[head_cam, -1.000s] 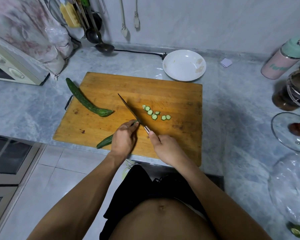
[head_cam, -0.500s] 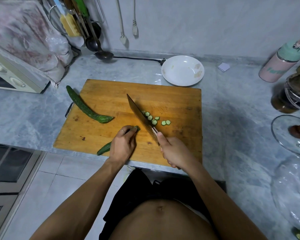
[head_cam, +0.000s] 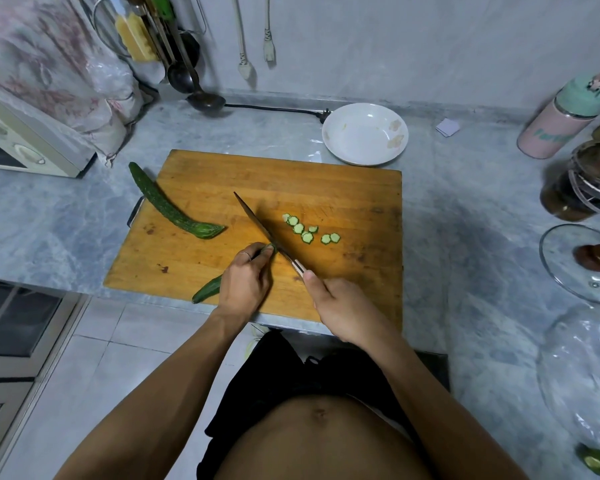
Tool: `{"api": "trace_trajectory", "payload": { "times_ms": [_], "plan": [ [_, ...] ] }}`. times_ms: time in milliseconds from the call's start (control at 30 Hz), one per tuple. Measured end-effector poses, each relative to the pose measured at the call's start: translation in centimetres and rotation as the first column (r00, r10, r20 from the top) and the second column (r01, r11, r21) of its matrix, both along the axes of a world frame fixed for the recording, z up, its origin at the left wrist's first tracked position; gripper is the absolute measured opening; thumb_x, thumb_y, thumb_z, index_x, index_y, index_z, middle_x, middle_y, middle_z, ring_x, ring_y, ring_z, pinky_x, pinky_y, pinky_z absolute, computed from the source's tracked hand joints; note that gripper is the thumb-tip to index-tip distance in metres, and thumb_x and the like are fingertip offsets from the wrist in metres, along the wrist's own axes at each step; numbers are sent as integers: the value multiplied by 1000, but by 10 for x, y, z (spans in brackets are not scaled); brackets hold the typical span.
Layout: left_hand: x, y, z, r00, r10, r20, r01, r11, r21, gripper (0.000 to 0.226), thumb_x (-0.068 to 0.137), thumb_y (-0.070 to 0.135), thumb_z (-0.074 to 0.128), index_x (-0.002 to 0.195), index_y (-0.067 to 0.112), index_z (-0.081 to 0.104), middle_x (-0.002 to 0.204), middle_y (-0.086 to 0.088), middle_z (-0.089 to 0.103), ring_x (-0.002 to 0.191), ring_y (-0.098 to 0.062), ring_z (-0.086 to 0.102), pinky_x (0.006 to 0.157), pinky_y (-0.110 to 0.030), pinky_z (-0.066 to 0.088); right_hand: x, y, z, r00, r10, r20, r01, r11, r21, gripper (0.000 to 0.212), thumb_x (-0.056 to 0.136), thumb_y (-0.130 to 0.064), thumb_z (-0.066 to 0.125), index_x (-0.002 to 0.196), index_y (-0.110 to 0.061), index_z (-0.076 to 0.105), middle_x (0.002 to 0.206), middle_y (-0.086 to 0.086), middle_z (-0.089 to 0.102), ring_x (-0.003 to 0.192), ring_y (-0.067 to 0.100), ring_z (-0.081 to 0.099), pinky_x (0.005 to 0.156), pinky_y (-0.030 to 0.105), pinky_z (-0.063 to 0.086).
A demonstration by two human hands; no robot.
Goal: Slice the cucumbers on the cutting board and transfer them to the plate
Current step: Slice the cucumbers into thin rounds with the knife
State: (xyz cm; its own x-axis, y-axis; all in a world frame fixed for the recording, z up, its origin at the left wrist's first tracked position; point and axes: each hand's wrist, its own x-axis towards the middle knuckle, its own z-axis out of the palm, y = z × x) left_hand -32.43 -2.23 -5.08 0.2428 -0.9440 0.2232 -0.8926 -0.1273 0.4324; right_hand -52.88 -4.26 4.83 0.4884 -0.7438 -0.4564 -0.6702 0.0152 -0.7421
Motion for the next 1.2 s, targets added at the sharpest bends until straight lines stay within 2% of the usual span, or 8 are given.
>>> {"api": "trace_trajectory", "payload": {
  "times_ms": [167,367,501,634,734,868,1001,1202],
  "plan": [
    [1,-1,-1,1000,-22,-3,22,999,25,26,91,9,59,115,8,70,124,-7,63,103,-30,63,70,-40,57,0,2,-1,1000,16,-25,-16,1000,-3,70,101,-61,23,77,-7,61,70,6,55,66,21,54,64,36,42],
    [0,-1,2,999,-27,-17,28,999,28,30,88,3,60,116,5,69,124,-13,64,109,-33,62,83,-41,56,2,-4,5,999,30,-33,-27,998,60,67,101,-61,23,77,-12,62,63,1,50,56,14,49,61,31,40],
    [-1,0,2,999,-40,-25,41,999,31,33,84,-1,62,115,4,70,122,-15,65,108,-33,63,87,-39,55,10,-14,4,998,41,-57,-35,995,95,65,101,-61,24,73,-10,55,59,5,48,39,14,46,43,22,38],
    [1,1,0,999,-39,-34,40,999,31,30,83,-2,64,112,3,71,121,-15,66,105,-33,64,84,-39,56,20,-9,-9,999,11,-52,-9,999,36,71,101,-59,25,80,-4,65,63,3,52,58,21,54,61,40,51],
    [1,0,1,999,-21,-40,23,999,39,29,87,4,60,115,7,70,124,-11,65,106,-31,64,83,-38,56,19,-9,-13,999,-25,-26,26,999,38,67,101,-59,24,86,-11,69,62,0,52,57,18,52,53,35,44],
    [-4,3,9,999,28,-32,-28,999,17,28,90,9,59,115,14,71,124,-2,66,100,-28,65,70,-35,57,12,-13,-11,994,-108,19,106,992,75,60,102,-58,25,63,-22,53,57,0,50,49,17,48,54,32,43],
    [-4,3,10,997,39,-63,-36,998,44,30,92,10,57,120,16,69,128,-1,64,109,-25,62,78,-37,57,6,-18,-10,990,-143,5,142,986,83,66,100,-62,24,68,-14,56,61,5,52,51,20,49,56,32,42],
    [-3,5,5,997,40,-66,-39,999,10,31,86,4,63,114,13,72,123,-7,66,104,-27,66,80,-36,57,0,-11,-8,996,-89,29,87,993,76,65,100,-61,27,71,-11,55,62,8,50,47,19,46,50,28,40]
  ]
}}
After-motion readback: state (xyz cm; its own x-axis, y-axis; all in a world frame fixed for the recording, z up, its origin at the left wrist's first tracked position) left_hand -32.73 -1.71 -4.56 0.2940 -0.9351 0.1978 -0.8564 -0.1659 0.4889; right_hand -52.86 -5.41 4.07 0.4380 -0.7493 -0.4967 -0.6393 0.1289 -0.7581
